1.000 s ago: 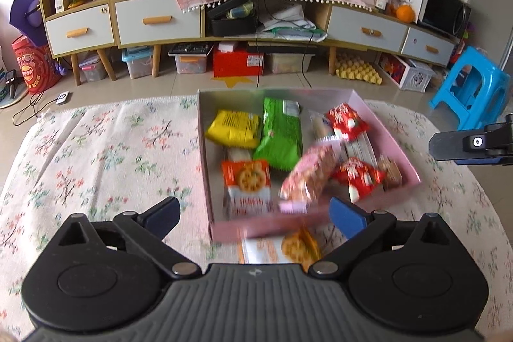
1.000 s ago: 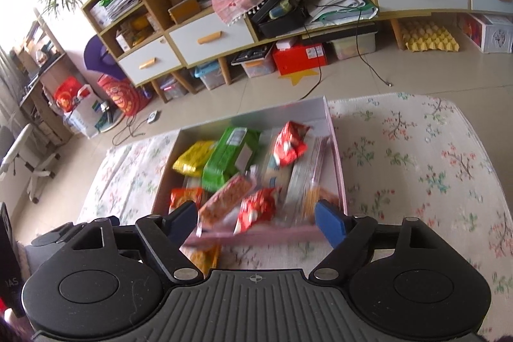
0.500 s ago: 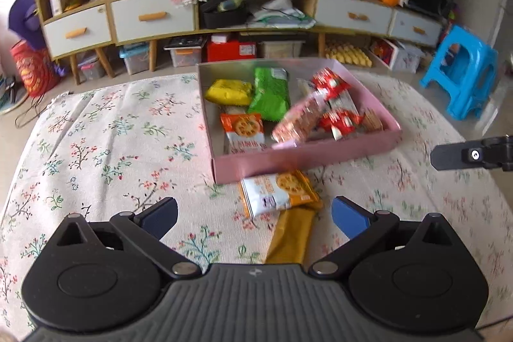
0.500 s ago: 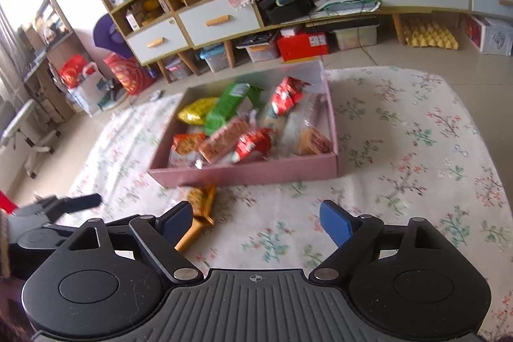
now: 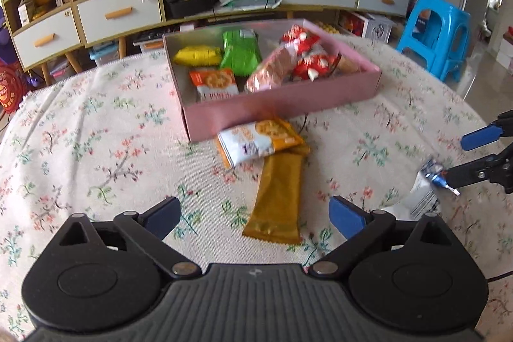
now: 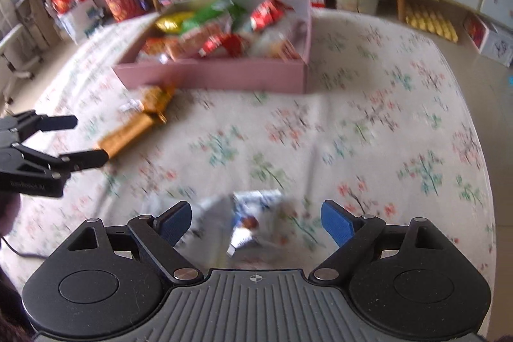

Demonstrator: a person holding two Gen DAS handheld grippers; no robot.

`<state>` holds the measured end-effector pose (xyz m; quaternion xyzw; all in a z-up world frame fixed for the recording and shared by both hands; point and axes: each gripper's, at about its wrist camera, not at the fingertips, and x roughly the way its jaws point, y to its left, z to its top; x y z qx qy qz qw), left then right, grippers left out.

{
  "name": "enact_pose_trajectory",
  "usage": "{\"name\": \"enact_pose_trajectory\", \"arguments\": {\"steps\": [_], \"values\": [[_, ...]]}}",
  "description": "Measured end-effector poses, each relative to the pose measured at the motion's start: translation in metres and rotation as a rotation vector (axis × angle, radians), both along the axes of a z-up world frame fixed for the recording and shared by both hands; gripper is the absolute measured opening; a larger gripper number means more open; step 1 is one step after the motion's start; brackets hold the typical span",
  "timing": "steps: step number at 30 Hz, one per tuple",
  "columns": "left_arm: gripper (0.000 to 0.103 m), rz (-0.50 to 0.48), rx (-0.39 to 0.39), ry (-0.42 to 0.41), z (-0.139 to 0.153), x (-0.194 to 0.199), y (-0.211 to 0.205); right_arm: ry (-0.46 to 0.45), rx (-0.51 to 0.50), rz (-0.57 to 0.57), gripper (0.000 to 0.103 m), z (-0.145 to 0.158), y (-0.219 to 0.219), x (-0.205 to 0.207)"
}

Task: Organize snacks
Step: 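Grasp gold bar packet with left tool while right tool grasps small blue-white packet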

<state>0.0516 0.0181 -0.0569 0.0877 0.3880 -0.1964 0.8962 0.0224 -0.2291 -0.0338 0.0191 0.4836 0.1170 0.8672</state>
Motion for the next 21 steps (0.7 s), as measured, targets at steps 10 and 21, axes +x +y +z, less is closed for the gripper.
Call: {"name": "enact_pose_trajectory", "arguments": {"steps": [10,21], "values": [[0.080,-0.018,0.051,0.019,-0.013,0.005,-0.023,0.067,-0.077,-0.038,0.090,-0.024,-0.008,0.007],[0.068,0.020,0.053,0.020,-0.010,0.010,-0.027,0.007,-0.144,-0.019,0.087,-0.026,0.001,0.014]]}}
